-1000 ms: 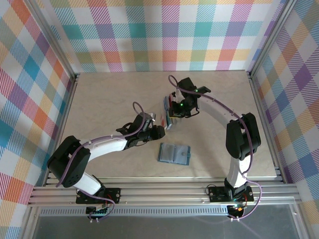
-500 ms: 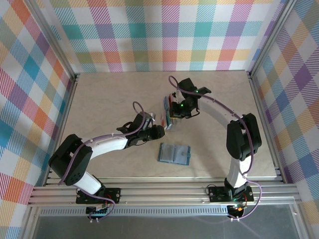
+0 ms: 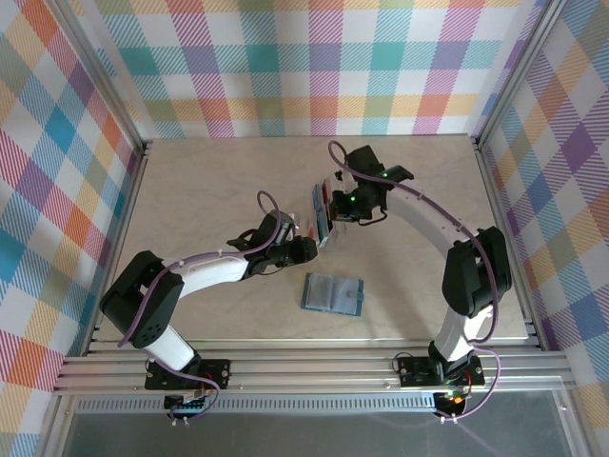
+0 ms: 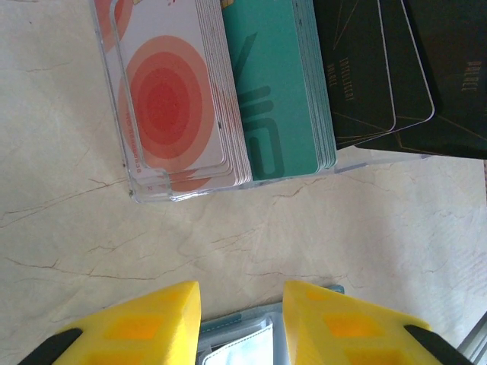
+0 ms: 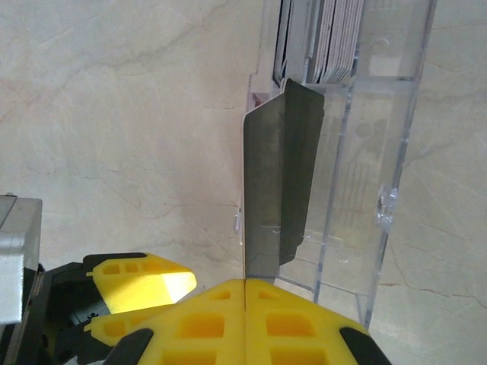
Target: Put the credit cards into the card holder
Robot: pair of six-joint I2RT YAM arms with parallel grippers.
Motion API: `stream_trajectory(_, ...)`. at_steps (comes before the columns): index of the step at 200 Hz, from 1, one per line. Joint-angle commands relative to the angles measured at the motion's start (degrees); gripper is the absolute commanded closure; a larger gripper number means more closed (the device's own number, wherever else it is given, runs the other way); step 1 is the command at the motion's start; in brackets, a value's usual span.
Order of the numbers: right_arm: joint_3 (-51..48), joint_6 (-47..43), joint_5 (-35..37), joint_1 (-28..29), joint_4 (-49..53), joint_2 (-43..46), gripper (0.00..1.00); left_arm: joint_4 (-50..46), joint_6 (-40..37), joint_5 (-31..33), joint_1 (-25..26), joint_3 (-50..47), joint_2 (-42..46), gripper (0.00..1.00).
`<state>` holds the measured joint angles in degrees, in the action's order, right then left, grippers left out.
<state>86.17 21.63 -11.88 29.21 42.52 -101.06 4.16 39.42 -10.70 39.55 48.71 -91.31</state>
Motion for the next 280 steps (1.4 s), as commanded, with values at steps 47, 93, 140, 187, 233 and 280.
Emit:
stream_trajectory(47,-1.31,0.87,0.53,-0.91,0.63,4.53,1.0,-1.95,-1.1,-0.02,-0.61,2.03,-0.2,0.66)
stream_trajectory(93,-0.47,0.79,4.22,-1.17,2.82,6.48,1.0,-1.94,-1.03,-0.27,-0.61,2.21,-0.36,0.66)
stream_trajectory(140,0.39,0.11,8.21,-1.61,4.72,6.13,1.0,-1.6,-0.86,-0.63,-0.61,2.11,-0.67,0.66)
stream_trajectory(187,0.92,-0.25,8.86,-1.79,4.17,4.3,1.0,-1.35,-0.84,-0.9,-0.61,2.06,-0.71,0.66)
stream_trajectory(233,3.15,-0.36,7.31,-1.81,4.96,1.34,1.0,-1.24,-1.05,-0.94,-0.61,1.67,-0.47,0.66)
stream_trajectory(280,3.2,-0.51,7.4,-1.83,5.38,0.21,1.0,-1.04,-1.1,-0.98,-0.66,1.7,-0.67,0.66)
